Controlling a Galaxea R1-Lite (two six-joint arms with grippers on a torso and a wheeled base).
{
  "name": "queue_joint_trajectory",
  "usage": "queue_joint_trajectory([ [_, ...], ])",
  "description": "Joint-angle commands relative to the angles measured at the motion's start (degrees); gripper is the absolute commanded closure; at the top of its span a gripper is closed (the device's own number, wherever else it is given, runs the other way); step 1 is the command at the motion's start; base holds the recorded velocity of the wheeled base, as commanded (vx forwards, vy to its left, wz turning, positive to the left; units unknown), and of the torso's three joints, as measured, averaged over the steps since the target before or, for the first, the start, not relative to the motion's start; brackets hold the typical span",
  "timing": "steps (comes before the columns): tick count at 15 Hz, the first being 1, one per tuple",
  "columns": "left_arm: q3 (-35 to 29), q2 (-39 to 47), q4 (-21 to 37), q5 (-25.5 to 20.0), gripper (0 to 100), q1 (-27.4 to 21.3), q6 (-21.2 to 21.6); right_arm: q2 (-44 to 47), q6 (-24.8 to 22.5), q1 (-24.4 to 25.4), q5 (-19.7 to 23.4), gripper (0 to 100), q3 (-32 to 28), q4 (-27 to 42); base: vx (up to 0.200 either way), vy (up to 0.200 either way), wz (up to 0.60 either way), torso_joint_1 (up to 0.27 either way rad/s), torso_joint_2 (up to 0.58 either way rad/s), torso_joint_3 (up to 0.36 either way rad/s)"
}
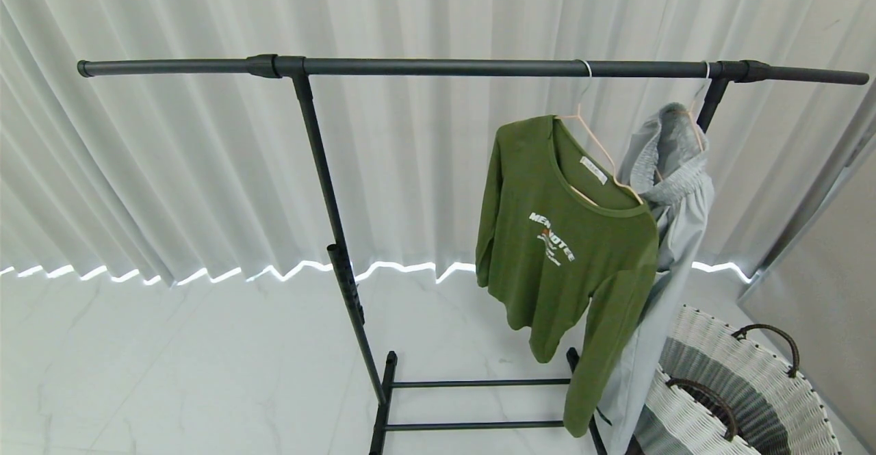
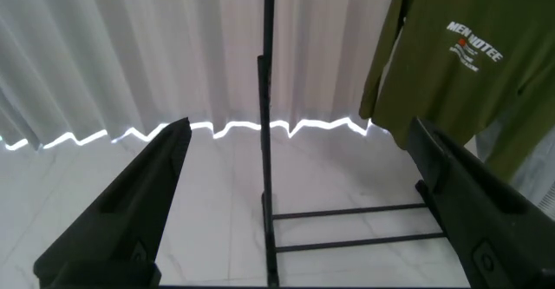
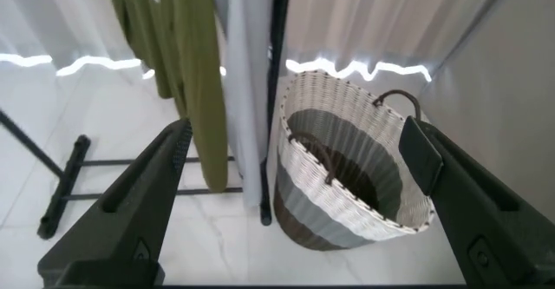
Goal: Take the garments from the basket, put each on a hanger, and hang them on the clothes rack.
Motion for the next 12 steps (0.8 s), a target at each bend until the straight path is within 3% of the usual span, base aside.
queue_joint_trajectory([
  [1, 0.0, 0.07, -0.03, -0.02, 0, 0.02, -0.01, 0.34, -0.07, -1.84, -0.09, 0, 0.0, -0.23, 0.0, 0.0, 0.0, 0.0, 0.0, 0.0],
  [3, 0.0, 0.07, -0.03, -0.02, 0, 0.02, -0.01, -0.19, 0.01, -6.06, 0.09, 0, 0.0, -0.15, 0.0, 0.0, 0.0, 0.0, 0.0, 0.0],
  [5, 0.0, 0.07, -0.03, -0.02, 0, 0.02, -0.01, -5.29, 0.54, -4.3, 0.09, 0, 0.0, -0.15, 0.0, 0.0, 0.0, 0.0, 0.0, 0.0],
  [12, 0.0, 0.07, -0.03, -0.02, 0, 0.02, -0.01, -5.38, 1.68, -4.57, 0.0, 0, 0.0, -0.06, 0.0, 0.0, 0.0, 0.0, 0.0, 0.0],
])
